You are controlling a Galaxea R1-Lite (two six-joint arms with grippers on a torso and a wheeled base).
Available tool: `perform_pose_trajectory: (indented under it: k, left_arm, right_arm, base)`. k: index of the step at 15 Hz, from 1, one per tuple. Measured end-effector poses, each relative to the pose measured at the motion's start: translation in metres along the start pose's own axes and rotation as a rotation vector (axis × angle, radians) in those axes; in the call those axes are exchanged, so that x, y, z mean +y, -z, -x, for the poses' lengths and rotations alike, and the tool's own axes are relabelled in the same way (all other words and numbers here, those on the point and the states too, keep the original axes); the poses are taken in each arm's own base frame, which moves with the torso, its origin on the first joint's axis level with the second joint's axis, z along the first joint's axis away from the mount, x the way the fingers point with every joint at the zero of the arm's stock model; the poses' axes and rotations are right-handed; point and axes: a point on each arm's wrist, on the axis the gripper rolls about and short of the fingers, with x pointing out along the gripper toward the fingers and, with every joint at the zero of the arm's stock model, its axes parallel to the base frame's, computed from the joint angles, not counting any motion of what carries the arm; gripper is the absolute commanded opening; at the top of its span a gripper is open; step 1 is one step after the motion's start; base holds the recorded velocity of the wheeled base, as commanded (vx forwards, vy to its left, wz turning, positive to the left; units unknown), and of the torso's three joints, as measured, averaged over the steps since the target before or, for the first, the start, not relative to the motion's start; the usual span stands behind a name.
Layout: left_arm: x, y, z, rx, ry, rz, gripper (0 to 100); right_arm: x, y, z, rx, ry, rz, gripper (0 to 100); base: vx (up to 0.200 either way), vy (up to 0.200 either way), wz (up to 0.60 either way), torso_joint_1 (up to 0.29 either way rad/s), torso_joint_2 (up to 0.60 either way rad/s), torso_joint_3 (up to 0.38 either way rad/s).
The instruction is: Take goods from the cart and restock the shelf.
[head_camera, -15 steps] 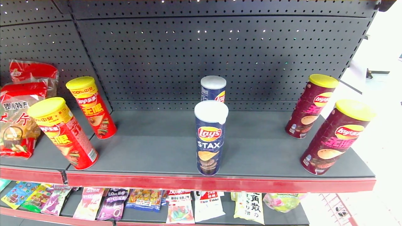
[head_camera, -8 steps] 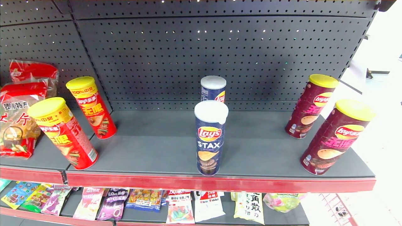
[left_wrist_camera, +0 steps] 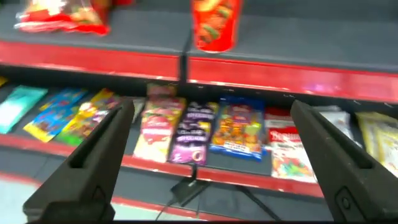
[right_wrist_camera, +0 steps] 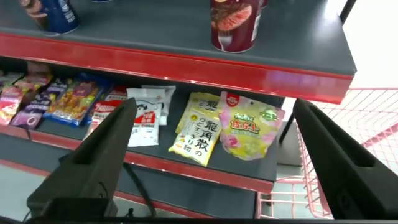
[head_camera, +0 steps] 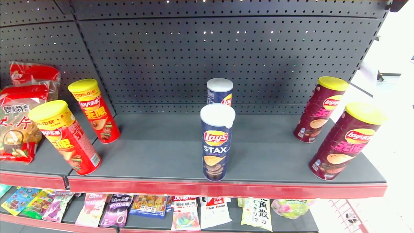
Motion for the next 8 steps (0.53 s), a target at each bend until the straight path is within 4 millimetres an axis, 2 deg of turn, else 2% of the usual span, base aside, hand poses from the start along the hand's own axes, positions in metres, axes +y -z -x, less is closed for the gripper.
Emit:
perform_pose_trajectory:
  k: [2, 4, 8]
  left_arm:
    - [-0.0009, -0.0001, 0.0001, 0.004, -0.072, 0.014, 100]
    - [-0.0016, 0.0001, 0.0006, -0.003, -0.063, 0.017, 100]
    - [-0.0060, 0.0007, 0.0021, -0.020, 0.164, 0.024, 100]
  right_arm:
    - [-0.0007, 0.0000, 0.0000, 0.001, -0.039, 0.003, 100]
    - [-0.0022, 0.0000, 0.0000, 0.000, -0.008, 0.003, 100]
    - [-0.0022, -0.0007, -0.0005, 0.010, 0.039, 0.005, 100]
  base:
    - [0.000, 0.000, 0.00, 0.000, 0.00, 0.000]
    - [0.000, 0.000, 0.00, 0.000, 0.00, 0.000]
    - [0.000, 0.000, 0.00, 0.000, 0.00, 0.000]
